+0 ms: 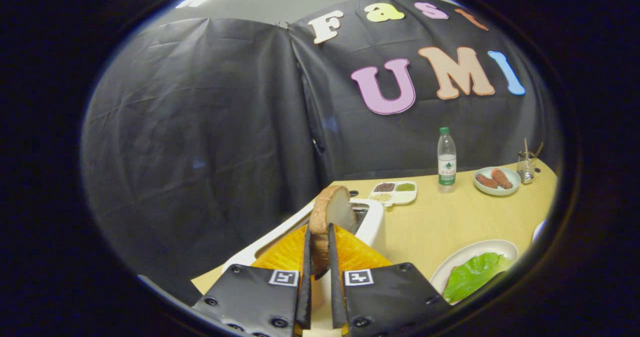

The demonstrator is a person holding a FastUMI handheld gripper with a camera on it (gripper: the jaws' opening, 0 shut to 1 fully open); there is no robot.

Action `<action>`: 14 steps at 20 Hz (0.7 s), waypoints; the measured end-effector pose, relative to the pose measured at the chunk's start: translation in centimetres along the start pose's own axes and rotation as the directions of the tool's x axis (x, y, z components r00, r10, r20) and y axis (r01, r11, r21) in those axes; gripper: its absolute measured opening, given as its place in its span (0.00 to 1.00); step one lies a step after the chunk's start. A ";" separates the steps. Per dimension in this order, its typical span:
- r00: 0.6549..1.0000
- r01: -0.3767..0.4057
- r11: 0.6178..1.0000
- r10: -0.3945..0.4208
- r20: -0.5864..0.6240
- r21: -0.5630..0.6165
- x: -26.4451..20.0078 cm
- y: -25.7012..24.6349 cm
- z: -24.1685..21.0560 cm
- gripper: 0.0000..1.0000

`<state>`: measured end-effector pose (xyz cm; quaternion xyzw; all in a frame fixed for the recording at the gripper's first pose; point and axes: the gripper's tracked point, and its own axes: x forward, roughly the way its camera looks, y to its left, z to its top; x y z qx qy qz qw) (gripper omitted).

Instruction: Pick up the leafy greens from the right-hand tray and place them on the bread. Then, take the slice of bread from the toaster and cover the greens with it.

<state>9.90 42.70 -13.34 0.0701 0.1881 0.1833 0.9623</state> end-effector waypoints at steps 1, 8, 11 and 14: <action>1.000 0.003 1.000 -0.003 -0.009 0.015 0.0 -0.1 -0.3 0.17; 1.000 -0.005 0.998 0.006 -0.018 0.056 -0.2 0.3 -0.1 0.11; 1.000 -0.005 0.999 0.005 0.005 0.038 -0.5 0.3 0.3 0.11; 0.999 -0.020 1.000 0.019 0.045 0.023 -0.9 0.6 1.3 0.11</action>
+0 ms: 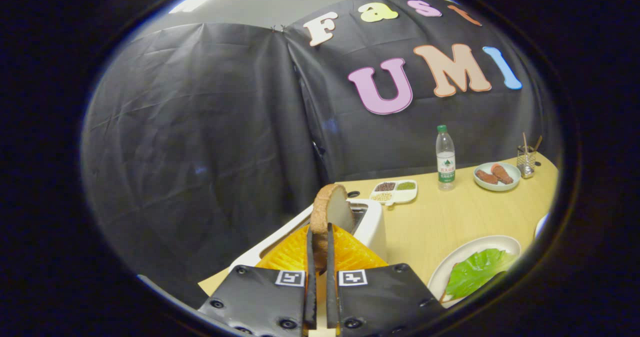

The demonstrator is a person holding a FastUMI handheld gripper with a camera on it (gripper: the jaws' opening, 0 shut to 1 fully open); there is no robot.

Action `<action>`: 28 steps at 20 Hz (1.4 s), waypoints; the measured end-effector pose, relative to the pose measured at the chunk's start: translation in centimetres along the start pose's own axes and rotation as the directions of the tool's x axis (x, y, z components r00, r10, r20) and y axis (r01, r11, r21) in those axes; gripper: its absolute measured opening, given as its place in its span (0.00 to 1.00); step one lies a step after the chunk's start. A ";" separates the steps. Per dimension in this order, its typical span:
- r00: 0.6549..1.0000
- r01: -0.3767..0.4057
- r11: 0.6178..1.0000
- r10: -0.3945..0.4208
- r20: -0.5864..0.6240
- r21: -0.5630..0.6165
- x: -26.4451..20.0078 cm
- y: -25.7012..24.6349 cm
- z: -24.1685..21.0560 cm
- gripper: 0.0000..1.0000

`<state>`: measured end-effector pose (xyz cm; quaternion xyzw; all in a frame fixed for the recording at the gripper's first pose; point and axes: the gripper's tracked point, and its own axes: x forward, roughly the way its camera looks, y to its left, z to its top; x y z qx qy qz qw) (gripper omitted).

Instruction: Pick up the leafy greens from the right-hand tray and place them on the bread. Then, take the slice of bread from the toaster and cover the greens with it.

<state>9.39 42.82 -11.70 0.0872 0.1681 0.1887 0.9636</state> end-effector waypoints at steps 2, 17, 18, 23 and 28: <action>0.999 -0.012 1.000 0.011 0.044 0.009 -0.5 0.1 1.3 0.11; 0.932 0.041 0.945 -0.153 0.328 0.324 -8.5 -12.0 8.8 0.10; 0.932 0.064 0.934 -0.182 0.314 0.351 -8.8 -13.7 8.2 0.10; 0.931 0.096 0.891 -0.238 0.276 0.445 -10.4 -18.8 5.9 0.10; 0.956 0.042 0.856 -0.184 0.228 0.515 -10.8 -19.3 1.1 0.10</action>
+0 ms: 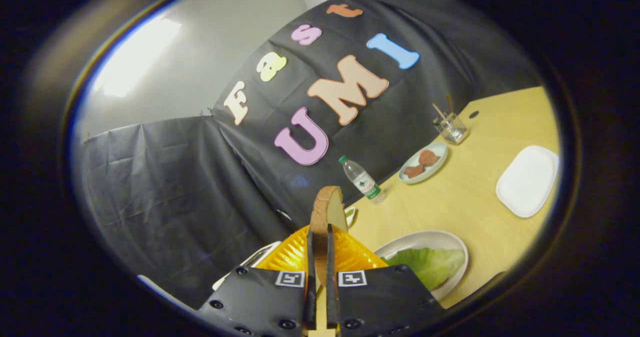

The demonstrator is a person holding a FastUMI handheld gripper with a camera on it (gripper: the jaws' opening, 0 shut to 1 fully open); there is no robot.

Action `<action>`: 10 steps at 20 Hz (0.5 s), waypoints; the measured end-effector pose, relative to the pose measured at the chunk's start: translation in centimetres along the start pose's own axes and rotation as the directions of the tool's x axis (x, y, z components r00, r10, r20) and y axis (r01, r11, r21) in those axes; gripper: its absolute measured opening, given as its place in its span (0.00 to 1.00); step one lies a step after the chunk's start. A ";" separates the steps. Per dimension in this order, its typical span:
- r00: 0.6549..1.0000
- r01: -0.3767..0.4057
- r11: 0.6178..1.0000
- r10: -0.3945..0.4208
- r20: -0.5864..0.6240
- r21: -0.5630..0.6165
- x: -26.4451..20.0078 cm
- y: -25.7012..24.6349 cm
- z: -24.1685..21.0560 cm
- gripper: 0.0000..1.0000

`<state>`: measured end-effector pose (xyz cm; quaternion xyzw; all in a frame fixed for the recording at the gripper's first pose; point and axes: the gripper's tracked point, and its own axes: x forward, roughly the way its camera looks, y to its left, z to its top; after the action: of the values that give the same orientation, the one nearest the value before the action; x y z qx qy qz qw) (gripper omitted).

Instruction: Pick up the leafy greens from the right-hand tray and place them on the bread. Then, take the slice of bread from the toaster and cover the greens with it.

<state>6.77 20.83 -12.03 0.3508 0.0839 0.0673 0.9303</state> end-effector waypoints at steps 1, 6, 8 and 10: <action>1.000 -0.001 0.999 0.002 -0.013 0.035 -0.1 -0.4 -0.7 0.10; 0.997 0.071 0.996 -0.070 -0.010 0.060 -1.1 -4.0 -1.5 0.11; 0.995 0.097 0.992 -0.096 -0.022 0.079 -1.1 -5.2 -1.9 0.11; 0.994 0.110 0.991 -0.108 -0.033 0.075 -1.2 -6.0 -2.4 0.11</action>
<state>5.49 17.63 -17.64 0.3800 0.1190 0.0183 0.9171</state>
